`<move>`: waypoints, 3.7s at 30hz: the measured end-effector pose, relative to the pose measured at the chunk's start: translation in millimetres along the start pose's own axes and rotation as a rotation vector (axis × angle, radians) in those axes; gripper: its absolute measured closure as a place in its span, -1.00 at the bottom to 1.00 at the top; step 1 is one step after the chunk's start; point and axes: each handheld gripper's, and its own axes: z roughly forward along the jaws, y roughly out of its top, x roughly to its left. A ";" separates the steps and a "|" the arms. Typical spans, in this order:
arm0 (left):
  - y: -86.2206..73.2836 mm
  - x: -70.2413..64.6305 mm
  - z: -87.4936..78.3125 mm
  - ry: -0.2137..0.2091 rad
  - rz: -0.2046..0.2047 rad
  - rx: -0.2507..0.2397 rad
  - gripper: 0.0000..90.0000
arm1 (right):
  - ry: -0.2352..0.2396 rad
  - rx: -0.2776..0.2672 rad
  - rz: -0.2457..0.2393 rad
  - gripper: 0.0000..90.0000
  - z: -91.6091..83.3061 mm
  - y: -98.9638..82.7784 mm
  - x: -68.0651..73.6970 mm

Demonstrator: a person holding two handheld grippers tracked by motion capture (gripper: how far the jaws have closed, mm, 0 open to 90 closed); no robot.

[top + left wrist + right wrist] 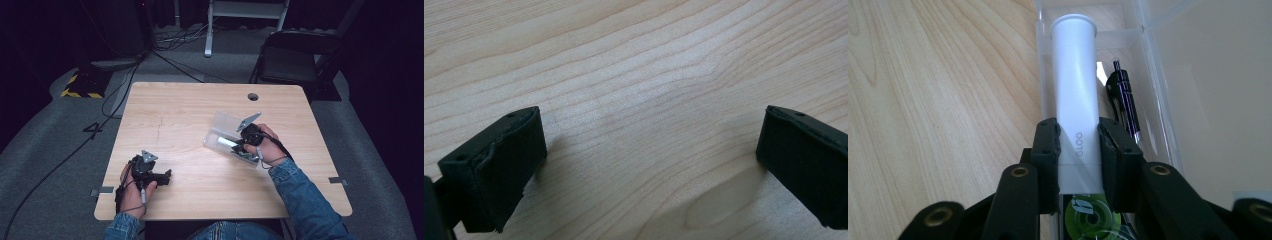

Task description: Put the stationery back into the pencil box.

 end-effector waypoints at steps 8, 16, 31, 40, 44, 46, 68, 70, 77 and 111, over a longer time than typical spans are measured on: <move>0.0 0.0 0.0 0.000 0.000 0.000 -1.00 | 0.014 0.013 0.018 0.58 10.6 -0.8 -3.0; 0.0 0.0 0.0 0.000 0.000 0.000 -1.00 | 0.023 -0.002 0.027 0.58 17.6 -1.4 -7.0; 0.0 0.0 0.0 0.000 0.000 0.000 -1.00 | -0.007 -0.037 0.043 0.49 20.3 -3.8 -11.3; 0.0 0.0 0.0 0.000 0.000 0.000 -1.00 | -0.032 -0.052 0.048 0.48 19.9 -4.9 -13.3; 0.0 0.0 0.0 0.000 0.000 0.000 -1.00 | -0.047 -0.054 0.040 0.48 20.3 -5.2 -14.0; 0.0 0.0 0.0 0.000 0.000 0.000 -1.00 | -0.058 -0.055 0.036 0.49 20.7 -5.4 -14.3; 0.0 0.0 0.0 0.000 0.000 0.000 -1.00 | -0.077 -0.140 0.049 0.30 -1.7 -1.6 -9.9; 0.0 0.0 0.0 0.000 0.000 0.000 -1.00 | -0.077 -0.156 0.057 0.25 -6.0 -1.6 -8.9; 0.0 0.0 0.0 0.000 0.000 0.000 -1.00 | -0.098 -0.232 0.086 -0.07 -23.5 -2.7 -3.8; 1.2 2.2 0.9 0.004 -0.002 -0.001 -1.00 | -0.167 -0.316 0.153 -0.24 -92.7 -58.0 3.7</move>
